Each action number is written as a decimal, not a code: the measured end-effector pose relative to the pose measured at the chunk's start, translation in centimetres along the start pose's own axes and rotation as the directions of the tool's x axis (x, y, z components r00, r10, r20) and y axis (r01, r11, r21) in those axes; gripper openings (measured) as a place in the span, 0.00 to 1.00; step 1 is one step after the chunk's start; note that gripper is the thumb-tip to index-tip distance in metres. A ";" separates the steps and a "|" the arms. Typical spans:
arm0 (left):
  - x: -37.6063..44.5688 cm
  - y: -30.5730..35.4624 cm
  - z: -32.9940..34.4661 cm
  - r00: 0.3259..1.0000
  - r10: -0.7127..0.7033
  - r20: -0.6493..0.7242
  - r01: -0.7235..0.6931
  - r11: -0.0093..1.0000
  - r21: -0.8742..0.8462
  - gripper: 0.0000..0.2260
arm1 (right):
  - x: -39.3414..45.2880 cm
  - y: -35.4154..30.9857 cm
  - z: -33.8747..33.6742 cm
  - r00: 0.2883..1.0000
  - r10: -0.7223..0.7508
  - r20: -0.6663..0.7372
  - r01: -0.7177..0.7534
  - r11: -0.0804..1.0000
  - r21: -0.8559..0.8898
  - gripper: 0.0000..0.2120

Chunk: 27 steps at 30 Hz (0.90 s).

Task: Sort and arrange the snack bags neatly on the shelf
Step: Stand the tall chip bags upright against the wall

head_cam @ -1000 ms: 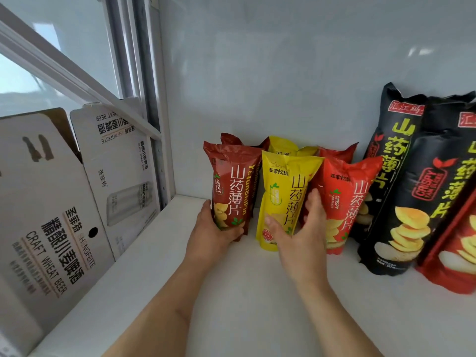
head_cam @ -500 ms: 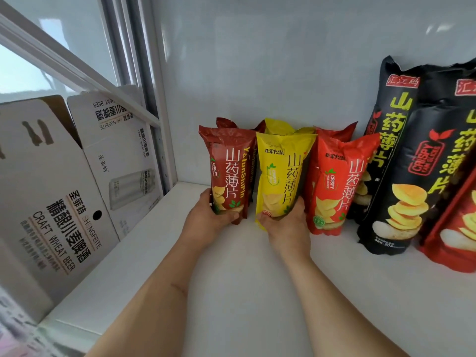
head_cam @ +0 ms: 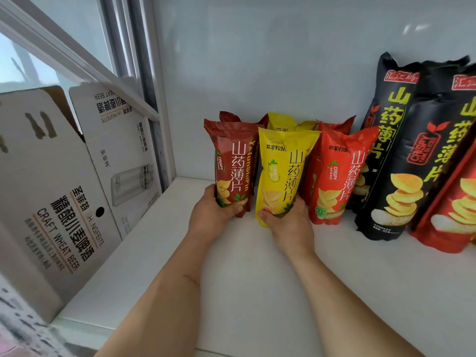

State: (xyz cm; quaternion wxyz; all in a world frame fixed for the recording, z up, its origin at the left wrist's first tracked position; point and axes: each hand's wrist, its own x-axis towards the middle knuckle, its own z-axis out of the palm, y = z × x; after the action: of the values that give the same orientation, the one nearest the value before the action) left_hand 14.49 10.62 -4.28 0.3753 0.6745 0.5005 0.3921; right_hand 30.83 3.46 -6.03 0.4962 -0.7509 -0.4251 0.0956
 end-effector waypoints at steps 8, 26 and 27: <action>-0.4 -0.1 -0.1 1.000 0.002 0.013 -0.002 1.000 0.002 0.35 | -0.1 -0.2 -0.2 1.000 -0.006 -0.001 0.006 1.000 -0.007 0.45; -6.7 5.4 8.5 0.986 0.132 -0.102 -0.118 0.984 0.136 0.44 | 0.4 2.9 -6.5 0.951 0.017 -0.308 -0.038 0.997 -0.062 0.51; -6.3 5.3 8.7 0.990 0.106 -0.091 -0.093 0.985 0.143 0.44 | 0.8 3.1 -6.4 0.957 0.034 -0.288 -0.050 0.998 -0.046 0.52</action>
State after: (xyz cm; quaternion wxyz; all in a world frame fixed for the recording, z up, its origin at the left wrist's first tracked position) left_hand 23.18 2.40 -4.09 0.2825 0.7031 0.5100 0.4072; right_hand 36.64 -0.69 -5.26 0.5303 -0.7787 -0.3350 -0.0151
